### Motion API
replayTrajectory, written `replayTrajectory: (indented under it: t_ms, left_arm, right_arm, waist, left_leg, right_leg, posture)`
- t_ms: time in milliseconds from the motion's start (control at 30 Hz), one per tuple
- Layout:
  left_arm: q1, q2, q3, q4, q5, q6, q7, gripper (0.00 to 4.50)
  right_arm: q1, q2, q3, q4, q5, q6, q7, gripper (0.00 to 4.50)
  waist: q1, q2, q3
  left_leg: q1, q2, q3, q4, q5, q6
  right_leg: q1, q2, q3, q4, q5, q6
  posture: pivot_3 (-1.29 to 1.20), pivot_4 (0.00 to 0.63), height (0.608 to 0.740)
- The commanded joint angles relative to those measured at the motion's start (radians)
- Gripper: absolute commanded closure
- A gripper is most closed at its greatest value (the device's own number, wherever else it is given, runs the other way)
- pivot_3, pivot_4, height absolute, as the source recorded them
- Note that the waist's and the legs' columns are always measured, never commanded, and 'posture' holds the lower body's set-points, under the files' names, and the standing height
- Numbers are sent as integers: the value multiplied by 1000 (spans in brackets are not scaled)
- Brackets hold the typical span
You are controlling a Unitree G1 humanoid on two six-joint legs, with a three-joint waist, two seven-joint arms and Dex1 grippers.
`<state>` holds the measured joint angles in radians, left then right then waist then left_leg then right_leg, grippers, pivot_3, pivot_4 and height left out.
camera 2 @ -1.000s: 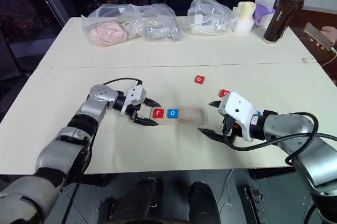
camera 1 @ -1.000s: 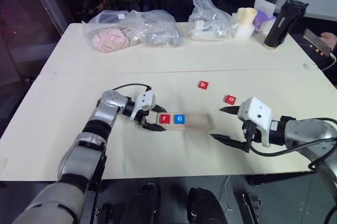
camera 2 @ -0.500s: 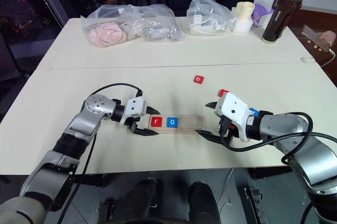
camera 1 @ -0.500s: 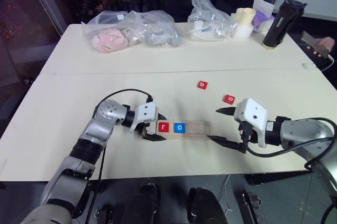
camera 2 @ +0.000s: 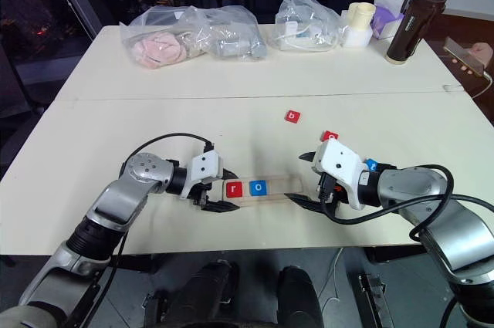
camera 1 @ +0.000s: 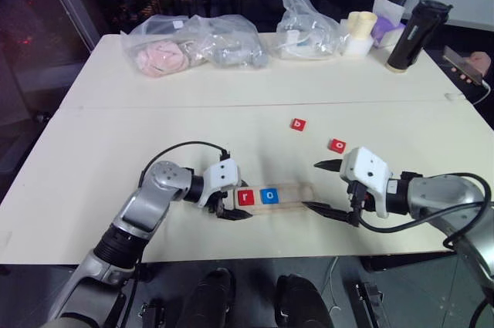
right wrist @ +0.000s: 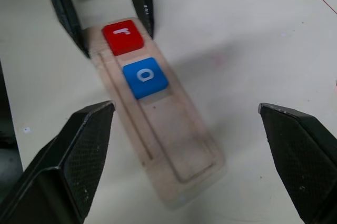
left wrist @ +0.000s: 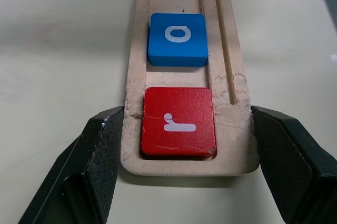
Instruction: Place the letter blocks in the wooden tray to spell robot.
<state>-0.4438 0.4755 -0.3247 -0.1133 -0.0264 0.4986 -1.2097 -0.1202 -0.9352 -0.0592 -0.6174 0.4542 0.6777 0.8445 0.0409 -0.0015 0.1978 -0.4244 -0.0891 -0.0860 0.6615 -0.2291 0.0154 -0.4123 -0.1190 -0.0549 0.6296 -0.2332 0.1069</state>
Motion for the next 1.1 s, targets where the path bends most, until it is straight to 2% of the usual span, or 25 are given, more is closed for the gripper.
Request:
replayTrajectory:
  t_ms: [33,267,500,567,600,867,1100]
  left_arm:
    - [8,7,-33,-10,-15,3,14,1365]
    - [25,10,-52,19,-2,-65,56,1365]
    - [63,5,-43,23,-18,-62,103,1365]
    - [80,10,-47,23,-22,-67,108,324]
    - [85,14,-49,26,-22,-73,110,51]
    - [91,37,-43,47,-17,-138,113,51]
    - [69,58,25,50,-48,-195,136,51]
  right_arm:
    - [-8,-2,-14,-12,-1,-13,3,0]
    - [0,-2,-19,-20,0,-7,-1,0]
    - [-1,-3,-18,-20,0,-6,-5,0]
    - [-2,-4,-17,-20,-1,-6,-4,0]
    - [-3,-4,-17,-20,0,-6,-5,0]
    - [-21,-2,-9,-11,0,-5,-3,0]
    - [-91,42,19,28,-1,2,-30,0]
  waist:
    - [0,0,0]
    - [1,0,0]
    - [1,0,0]
    - [1,1,-1]
    - [1,2,-1]
    - [-1,3,-2]
    - [-3,3,-2]
  left_leg:
    - [0,0,0,0,0,0]
    - [0,0,0,0,0,0]
    - [0,0,0,0,0,0]
    - [0,0,0,0,0,0]
    - [0,0,0,0,0,0]
    - [1,0,0,0,0,0]
    - [1,1,0,0,0,0]
  right_leg:
    - [0,0,0,0,0,0]
    - [0,0,0,0,0,0]
    - [1,-1,0,-1,0,0]
    - [1,-1,0,-1,-1,-2]
    - [1,-1,0,-1,-1,-2]
    - [1,-1,0,-1,-2,-3]
    - [0,-1,0,-1,-1,-3]
  posture:
    - [0,150,740]
    - [0,150,740]
    - [0,150,740]
    - [0,150,740]
    - [0,150,740]
    - [0,150,740]
    - [0,150,740]
